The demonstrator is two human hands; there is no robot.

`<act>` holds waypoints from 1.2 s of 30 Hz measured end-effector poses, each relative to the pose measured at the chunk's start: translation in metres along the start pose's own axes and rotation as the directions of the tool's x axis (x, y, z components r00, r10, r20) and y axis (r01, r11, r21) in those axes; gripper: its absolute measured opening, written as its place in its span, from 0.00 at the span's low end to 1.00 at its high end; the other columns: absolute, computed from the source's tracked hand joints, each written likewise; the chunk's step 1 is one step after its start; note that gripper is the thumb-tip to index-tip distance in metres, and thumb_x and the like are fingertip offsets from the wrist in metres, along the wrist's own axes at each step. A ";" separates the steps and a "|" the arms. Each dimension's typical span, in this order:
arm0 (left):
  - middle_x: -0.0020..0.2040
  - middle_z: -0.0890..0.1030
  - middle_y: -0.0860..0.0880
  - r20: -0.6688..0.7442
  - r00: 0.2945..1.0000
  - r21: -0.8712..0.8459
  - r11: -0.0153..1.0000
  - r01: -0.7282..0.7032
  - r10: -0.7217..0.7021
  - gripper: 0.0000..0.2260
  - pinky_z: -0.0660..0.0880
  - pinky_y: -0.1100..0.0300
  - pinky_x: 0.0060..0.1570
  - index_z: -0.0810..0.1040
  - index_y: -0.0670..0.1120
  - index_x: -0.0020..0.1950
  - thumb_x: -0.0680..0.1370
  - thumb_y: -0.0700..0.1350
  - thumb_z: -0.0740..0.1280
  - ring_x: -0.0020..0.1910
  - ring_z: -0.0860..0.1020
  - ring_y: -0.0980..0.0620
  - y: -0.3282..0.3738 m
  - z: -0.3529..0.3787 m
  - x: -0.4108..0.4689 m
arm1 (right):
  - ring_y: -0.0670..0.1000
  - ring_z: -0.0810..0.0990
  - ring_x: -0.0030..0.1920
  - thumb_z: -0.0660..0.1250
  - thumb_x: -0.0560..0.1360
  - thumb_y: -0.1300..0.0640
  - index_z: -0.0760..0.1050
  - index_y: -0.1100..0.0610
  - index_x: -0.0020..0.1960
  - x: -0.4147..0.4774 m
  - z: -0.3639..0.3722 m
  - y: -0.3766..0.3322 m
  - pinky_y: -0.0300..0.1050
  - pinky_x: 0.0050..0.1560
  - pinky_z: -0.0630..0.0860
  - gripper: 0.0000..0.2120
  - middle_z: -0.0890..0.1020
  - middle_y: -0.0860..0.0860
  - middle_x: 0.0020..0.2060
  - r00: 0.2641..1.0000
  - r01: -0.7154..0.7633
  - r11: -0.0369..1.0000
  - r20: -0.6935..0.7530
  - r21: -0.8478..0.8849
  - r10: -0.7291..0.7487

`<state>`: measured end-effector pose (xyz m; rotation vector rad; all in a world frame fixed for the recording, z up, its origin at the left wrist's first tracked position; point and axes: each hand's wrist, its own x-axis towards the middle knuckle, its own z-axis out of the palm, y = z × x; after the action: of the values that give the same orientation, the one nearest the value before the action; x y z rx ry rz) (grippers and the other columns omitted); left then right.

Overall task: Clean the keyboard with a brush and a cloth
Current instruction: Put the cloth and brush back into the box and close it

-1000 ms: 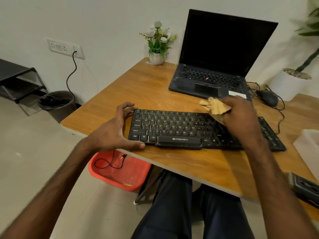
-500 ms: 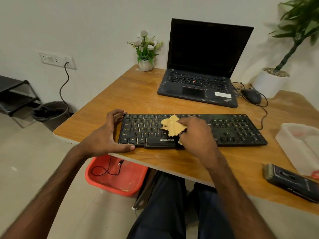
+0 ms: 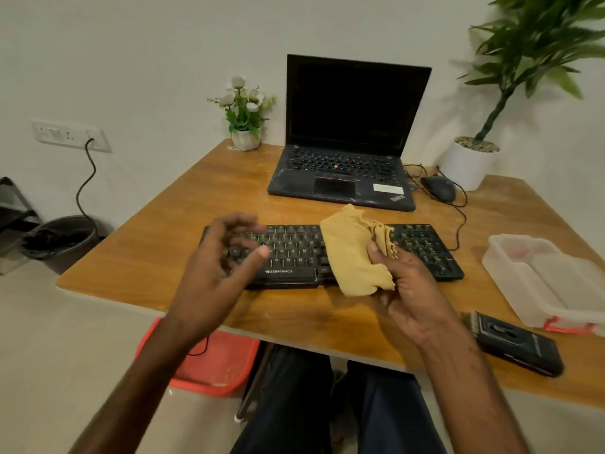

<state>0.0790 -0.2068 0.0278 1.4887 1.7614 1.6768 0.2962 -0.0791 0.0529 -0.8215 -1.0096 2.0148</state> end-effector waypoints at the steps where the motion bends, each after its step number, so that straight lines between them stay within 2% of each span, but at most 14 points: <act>1: 0.62 0.79 0.57 0.041 0.999 0.013 1.000 0.010 -0.011 0.23 0.80 0.44 0.53 0.70 0.53 0.69 0.77 0.53 0.72 0.57 0.79 0.53 0.011 0.016 0.001 | 0.49 0.86 0.45 0.65 0.76 0.60 0.76 0.59 0.63 -0.004 -0.003 -0.001 0.43 0.35 0.82 0.15 0.86 0.53 0.48 1.000 0.005 1.000 0.010 0.017 -0.006; 4: 0.55 0.79 0.60 0.133 0.988 0.058 0.996 0.066 -0.073 0.24 0.77 0.61 0.48 0.69 0.56 0.70 0.76 0.59 0.68 0.51 0.78 0.61 0.036 0.059 0.003 | 0.52 0.85 0.49 0.63 0.78 0.58 0.76 0.61 0.63 -0.014 -0.011 -0.008 0.44 0.39 0.83 0.15 0.85 0.56 0.52 0.999 0.038 0.999 0.021 0.031 -0.039; 8: 0.51 0.82 0.56 0.214 0.961 -0.143 0.968 0.208 -0.175 0.27 0.73 0.64 0.38 0.69 0.58 0.68 0.71 0.64 0.68 0.45 0.81 0.60 0.055 0.104 -0.002 | 0.57 0.83 0.55 0.63 0.78 0.61 0.74 0.64 0.65 -0.026 -0.024 -0.020 0.47 0.43 0.84 0.17 0.83 0.60 0.57 0.996 0.090 0.984 -0.037 0.152 -0.086; 13: 0.61 0.76 0.64 0.220 0.975 -0.140 0.990 0.009 0.022 0.44 0.77 0.63 0.47 0.60 0.60 0.74 0.64 0.65 0.77 0.57 0.79 0.59 0.064 0.135 -0.010 | 0.57 0.84 0.53 0.62 0.78 0.66 0.72 0.62 0.66 -0.038 -0.041 -0.028 0.50 0.41 0.84 0.16 0.83 0.60 0.56 0.984 0.137 0.953 -0.146 0.272 -0.099; 17: 0.63 0.74 0.59 0.172 0.948 0.125 0.948 -0.292 0.269 0.28 0.73 0.68 0.59 0.74 0.56 0.67 0.70 0.63 0.71 0.64 0.73 0.61 0.065 0.146 -0.006 | 0.59 0.82 0.53 0.62 0.78 0.65 0.69 0.59 0.70 -0.045 -0.049 -0.030 0.45 0.30 0.81 0.21 0.81 0.61 0.60 0.985 0.143 0.950 -0.137 0.278 -0.108; 19: 0.61 0.75 0.54 0.075 0.947 0.149 0.935 -0.321 0.313 0.20 0.71 0.71 0.57 0.78 0.53 0.63 0.74 0.60 0.67 0.62 0.74 0.58 0.066 0.150 0.000 | 0.58 0.83 0.47 0.62 0.79 0.64 0.66 0.56 0.72 -0.049 -0.052 -0.033 0.44 0.32 0.81 0.22 0.80 0.63 0.59 0.984 0.158 0.948 -0.123 0.275 -0.128; 21: 0.62 0.75 0.53 -0.031 0.951 0.146 0.942 -0.301 0.309 0.15 0.74 0.62 0.56 0.81 0.53 0.59 0.77 0.58 0.66 0.63 0.74 0.55 0.070 0.153 0.010 | 0.55 0.83 0.40 0.62 0.81 0.56 0.64 0.52 0.72 -0.056 -0.059 -0.037 0.44 0.33 0.80 0.20 0.82 0.63 0.55 0.976 0.198 0.978 -0.109 0.072 -0.189; 23: 0.61 0.75 0.52 -0.097 0.960 0.116 0.960 -0.253 0.264 0.13 0.77 0.52 0.55 0.81 0.54 0.55 0.78 0.60 0.65 0.62 0.74 0.54 0.077 0.159 0.021 | 0.52 0.80 0.38 0.59 0.80 0.44 0.68 0.47 0.67 -0.061 -0.065 -0.041 0.44 0.34 0.76 0.17 0.85 0.58 0.48 0.956 0.230 0.932 -0.114 -0.281 -0.270; 25: 0.54 0.80 0.52 -0.092 0.976 0.004 0.980 -0.197 0.197 0.13 0.80 0.48 0.51 0.82 0.54 0.52 0.79 0.61 0.66 0.55 0.79 0.54 0.091 0.169 0.029 | 0.47 0.80 0.41 0.54 0.76 0.31 0.72 0.43 0.63 -0.061 -0.075 -0.045 0.43 0.39 0.76 0.24 0.84 0.51 0.46 0.900 0.253 0.762 -0.145 -0.596 -0.412; 27: 0.45 0.84 0.50 -0.023 0.990 -0.114 0.983 -0.141 0.139 0.11 0.81 0.45 0.44 0.83 0.52 0.51 0.80 0.58 0.67 0.45 0.83 0.52 0.105 0.184 0.036 | 0.43 0.79 0.50 0.47 0.71 0.23 0.73 0.41 0.62 -0.057 -0.086 -0.050 0.44 0.50 0.77 0.33 0.81 0.45 0.50 0.832 0.264 0.568 -0.114 -0.780 -0.543; 30: 0.41 0.85 0.49 0.050 0.994 -0.129 0.987 -0.093 0.100 0.11 0.81 0.42 0.38 0.84 0.48 0.49 0.79 0.55 0.68 0.39 0.84 0.51 0.116 0.208 0.043 | 0.43 0.76 0.57 0.47 0.70 0.22 0.75 0.43 0.60 -0.059 -0.093 -0.060 0.46 0.58 0.74 0.35 0.78 0.44 0.54 0.773 0.310 0.561 -0.140 -0.768 -0.619; 32: 0.40 0.86 0.50 0.071 0.997 -0.157 0.987 -0.026 0.038 0.11 0.82 0.44 0.37 0.84 0.47 0.49 0.79 0.55 0.69 0.39 0.85 0.52 0.119 0.223 0.046 | 0.41 0.76 0.56 0.52 0.70 0.25 0.74 0.44 0.61 -0.065 -0.099 -0.071 0.42 0.55 0.75 0.31 0.78 0.42 0.54 0.697 0.332 0.580 -0.220 -0.744 -0.682; 34: 0.41 0.87 0.51 0.118 0.993 -0.213 0.976 0.036 -0.011 0.11 0.81 0.54 0.35 0.84 0.47 0.51 0.78 0.54 0.70 0.40 0.85 0.54 0.122 0.237 0.047 | 0.38 0.77 0.52 0.58 0.71 0.29 0.72 0.43 0.63 -0.068 -0.106 -0.078 0.36 0.49 0.76 0.27 0.79 0.41 0.52 0.685 0.321 0.576 -0.236 -0.752 -0.690; 36: 0.41 0.87 0.50 0.199 0.978 -0.303 0.945 0.122 -0.062 0.11 0.78 0.62 0.32 0.83 0.45 0.53 0.79 0.51 0.69 0.39 0.85 0.54 0.125 0.250 0.045 | 0.41 0.79 0.49 0.64 0.76 0.38 0.71 0.42 0.63 -0.066 -0.117 -0.082 0.40 0.46 0.79 0.18 0.81 0.42 0.51 0.651 0.285 0.497 -0.215 -0.820 -0.728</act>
<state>0.3121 -0.0568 0.0844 1.3481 1.3703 1.6207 0.4489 -0.0530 0.0794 -1.2034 -1.5009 0.6799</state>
